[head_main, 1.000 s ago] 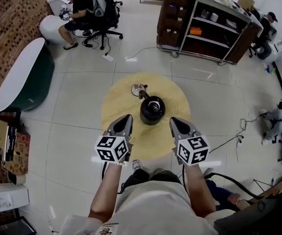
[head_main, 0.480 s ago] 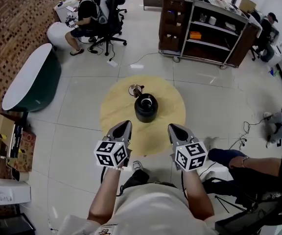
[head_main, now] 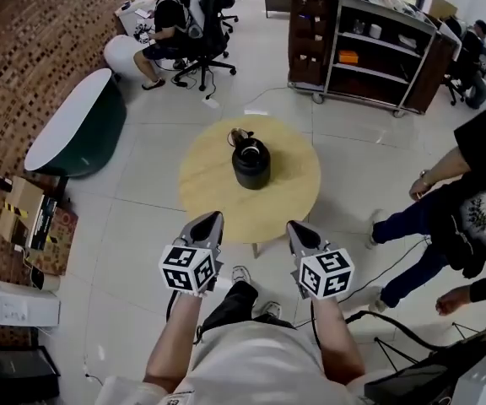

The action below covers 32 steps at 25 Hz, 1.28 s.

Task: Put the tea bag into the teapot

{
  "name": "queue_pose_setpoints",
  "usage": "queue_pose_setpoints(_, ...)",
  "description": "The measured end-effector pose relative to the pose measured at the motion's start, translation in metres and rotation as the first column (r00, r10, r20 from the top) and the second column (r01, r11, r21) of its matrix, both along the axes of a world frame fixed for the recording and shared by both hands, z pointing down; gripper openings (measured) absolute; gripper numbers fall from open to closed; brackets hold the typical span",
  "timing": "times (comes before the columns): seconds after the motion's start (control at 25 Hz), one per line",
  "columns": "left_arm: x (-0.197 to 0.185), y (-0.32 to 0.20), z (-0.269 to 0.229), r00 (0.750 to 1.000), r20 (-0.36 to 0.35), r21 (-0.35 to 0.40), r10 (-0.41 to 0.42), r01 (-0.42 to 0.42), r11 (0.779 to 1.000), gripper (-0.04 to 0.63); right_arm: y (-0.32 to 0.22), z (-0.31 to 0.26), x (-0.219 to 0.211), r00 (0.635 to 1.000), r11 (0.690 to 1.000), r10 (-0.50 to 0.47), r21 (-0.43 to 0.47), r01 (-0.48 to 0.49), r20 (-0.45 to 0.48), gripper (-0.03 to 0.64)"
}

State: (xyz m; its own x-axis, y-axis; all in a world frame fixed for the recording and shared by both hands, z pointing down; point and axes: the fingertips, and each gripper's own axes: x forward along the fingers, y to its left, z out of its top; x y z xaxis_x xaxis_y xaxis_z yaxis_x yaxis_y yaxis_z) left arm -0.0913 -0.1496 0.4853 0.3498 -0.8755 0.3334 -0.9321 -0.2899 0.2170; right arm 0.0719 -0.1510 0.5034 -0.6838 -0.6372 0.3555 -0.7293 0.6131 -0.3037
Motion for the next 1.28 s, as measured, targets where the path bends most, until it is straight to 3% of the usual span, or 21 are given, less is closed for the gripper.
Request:
queue_pose_setpoints(0.4,0.004,0.066,0.015,0.999,0.037,-0.029,0.023,-0.022,0.999,0.012,0.067,0.019,0.002,0.997,0.999,0.026,-0.047,-0.023,0.068,0.0)
queue_pose_setpoints(0.68,0.001,0.073,0.016,0.998,0.014,-0.019,0.06,-0.06,0.998,0.012,0.092,0.014,-0.002,0.996,0.996,0.08,-0.028,-0.08,0.024,0.0)
queue_pose_setpoints(1.28,-0.039,0.087,0.009,0.992,-0.071,0.003,0.101,-0.101,0.995,0.012,0.119,-0.01,-0.053,0.989,0.993,0.117,0.03,-0.115,-0.093,0.0)
